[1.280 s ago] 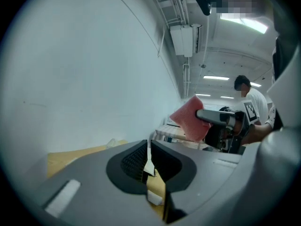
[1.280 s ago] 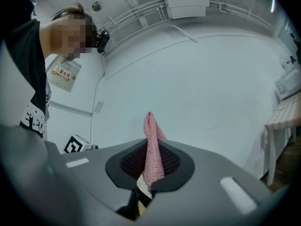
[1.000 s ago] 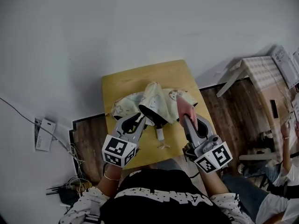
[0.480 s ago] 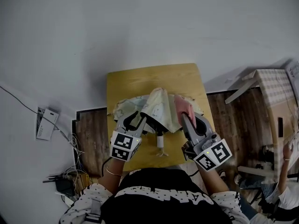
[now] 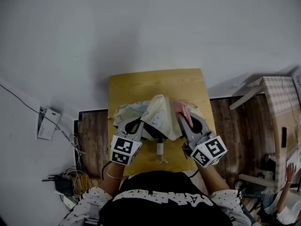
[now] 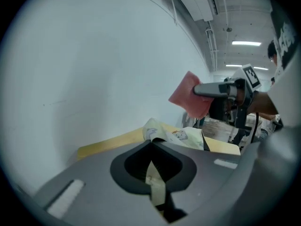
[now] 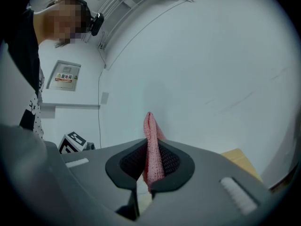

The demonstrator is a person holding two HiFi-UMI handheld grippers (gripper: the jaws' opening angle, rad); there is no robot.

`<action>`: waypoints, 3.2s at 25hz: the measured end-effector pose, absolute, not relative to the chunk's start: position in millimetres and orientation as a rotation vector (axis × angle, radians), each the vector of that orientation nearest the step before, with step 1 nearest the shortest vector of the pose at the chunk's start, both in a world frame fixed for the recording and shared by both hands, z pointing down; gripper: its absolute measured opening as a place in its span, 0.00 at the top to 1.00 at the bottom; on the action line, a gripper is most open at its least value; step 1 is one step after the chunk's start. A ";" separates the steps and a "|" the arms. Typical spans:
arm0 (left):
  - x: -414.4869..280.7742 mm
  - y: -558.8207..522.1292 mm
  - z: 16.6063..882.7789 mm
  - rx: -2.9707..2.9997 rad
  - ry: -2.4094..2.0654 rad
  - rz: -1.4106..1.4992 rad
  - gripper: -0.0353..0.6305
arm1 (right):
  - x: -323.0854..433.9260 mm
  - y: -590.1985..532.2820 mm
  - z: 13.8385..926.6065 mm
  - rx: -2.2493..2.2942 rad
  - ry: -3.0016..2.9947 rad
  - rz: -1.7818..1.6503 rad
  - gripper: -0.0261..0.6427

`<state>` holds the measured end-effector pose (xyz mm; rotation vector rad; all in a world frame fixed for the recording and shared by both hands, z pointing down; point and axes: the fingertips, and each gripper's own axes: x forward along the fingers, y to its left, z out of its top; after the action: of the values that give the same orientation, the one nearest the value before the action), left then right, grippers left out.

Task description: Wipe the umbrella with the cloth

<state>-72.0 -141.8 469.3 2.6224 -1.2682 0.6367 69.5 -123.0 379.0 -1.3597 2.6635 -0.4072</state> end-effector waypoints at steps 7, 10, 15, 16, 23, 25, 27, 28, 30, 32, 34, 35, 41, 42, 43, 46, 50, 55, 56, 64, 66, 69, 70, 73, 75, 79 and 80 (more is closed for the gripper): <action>-75.2 -130.3 454.4 2.559 -1.262 0.478 0.95 | 48.3 -152.1 398.7 -1.334 2.779 -0.324 0.91; -79.1 -129.6 452.4 2.542 -1.279 0.459 0.95 | 42.0 -165.8 416.7 -1.356 2.855 -0.272 0.91; -81.8 -126.8 446.9 2.513 -1.307 0.418 0.95 | 32.6 -176.2 438.7 -1.314 2.944 -0.274 0.91; -81.8 -126.5 446.1 2.507 -1.317 0.412 0.95 | 30.3 -176.7 442.1 -1.297 2.957 -0.282 0.91; -83.1 -123.7 443.9 2.479 -1.372 0.419 0.95 | 5.6 -170.1 451.7 -1.122 3.021 -0.358 0.91; -83.0 -123.2 443.7 2.472 -1.386 0.419 0.95 | -1.9 -166.6 452.0 -1.070 3.040 -0.364 0.91; -83.7 -123.3 442.7 2.467 -1.406 0.418 0.95 | -9.2 -162.7 452.8 -1.018 3.059 -0.368 0.91; -83.9 -123.2 442.3 2.463 -1.416 0.417 0.95 | -12.2 -160.5 453.0 -0.993 3.066 -0.372 0.91; -84.1 -121.9 441.9 2.458 -1.431 0.415 0.95 | -17.1 -155.3 453.4 -0.948 3.078 -0.377 0.91; -84.8 -120.1 441.4 2.455 -1.442 0.414 0.95 | -22.8 -148.9 453.7 -0.903 3.093 -0.377 0.91; -85.6 -118.5 440.5 2.453 -1.453 0.415 0.95 | -29.5 -141.2 453.8 -0.849 3.113 -0.374 0.91; -85.8 -117.6 440.1 2.452 -1.458 0.417 0.95 | -33.1 -136.5 453.7 -0.820 3.123 -0.373 0.91; -86.7 -115.7 441.3 2.447 -1.466 0.427 0.95 | -49.1 -112.5 454.4 -0.694 3.148 -0.399 0.91; -86.4 -115.9 440.5 2.449 -1.466 0.428 0.95 | -50.3 -110.1 453.4 -0.680 3.147 -0.404 0.91; -86.0 -116.1 439.7 2.451 -1.466 0.429 0.95 | -51.4 -107.9 452.4 -0.667 3.147 -0.407 0.91; -87.1 -116.9 439.0 2.455 -1.471 0.432 0.95 | -56.0 -100.7 451.1 -0.629 3.155 -0.408 0.91; -86.3 -113.9 437.8 2.450 -1.479 0.433 0.95 | -57.7 -86.5 448.4 -0.580 3.169 -0.410 0.91; -83.0 -112.8 436.3 2.453 -1.477 0.427 0.95 | -52.7 -75.2 443.4 -0.555 3.163 -0.416 0.91; -83.1 -113.3 436.1 2.453 -1.478 0.426 0.95 | -51.6 -73.4 441.3 -0.549 3.159 -0.415 0.91; -86.7 -117.8 436.9 2.444 -1.493 0.429 0.95 | -27.4 -71.7 409.1 -0.570 3.092 -0.326 0.91; -86.6 -119.2 437.5 2.440 -1.494 0.426 0.95 | -16.0 -80.2 405.4 -0.623 3.079 -0.277 0.91; -84.5 -121.2 437.5 2.441 -1.492 0.423 0.95 | 5.4 -102.0 405.0 -0.738 3.054 -0.257 0.91; -84.2 -121.7 437.3 2.441 -1.491 0.423 0.95 | 13.1 -111.2 405.5 -0.785 3.039 -0.248 0.91; -85.8 -122.2 437.2 2.436 -1.491 0.423 0.95 | 34.2 -141.4 416.2 -0.948 3.008 -0.201 0.91; -87.7 -122.7 436.7 2.434 -1.494 0.418 0.95 | 45.3 -160.2 426.6 -1.049 3.003 -0.181 0.91; -88.0 -124.8 437.2 2.436 -1.485 0.409 0.95 | 60.4 -186.8 445.3 -1.189 2.973 -0.221 0.91; -88.4 -126.1 437.0 2.437 -1.483 0.408 0.95 | 60.4 -191.2 449.9 -1.201 2.976 -0.232 0.91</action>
<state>-88.4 -126.1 437.0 2.4372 -1.4826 0.4078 60.4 -191.2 449.9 -1.2010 2.9760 -0.2319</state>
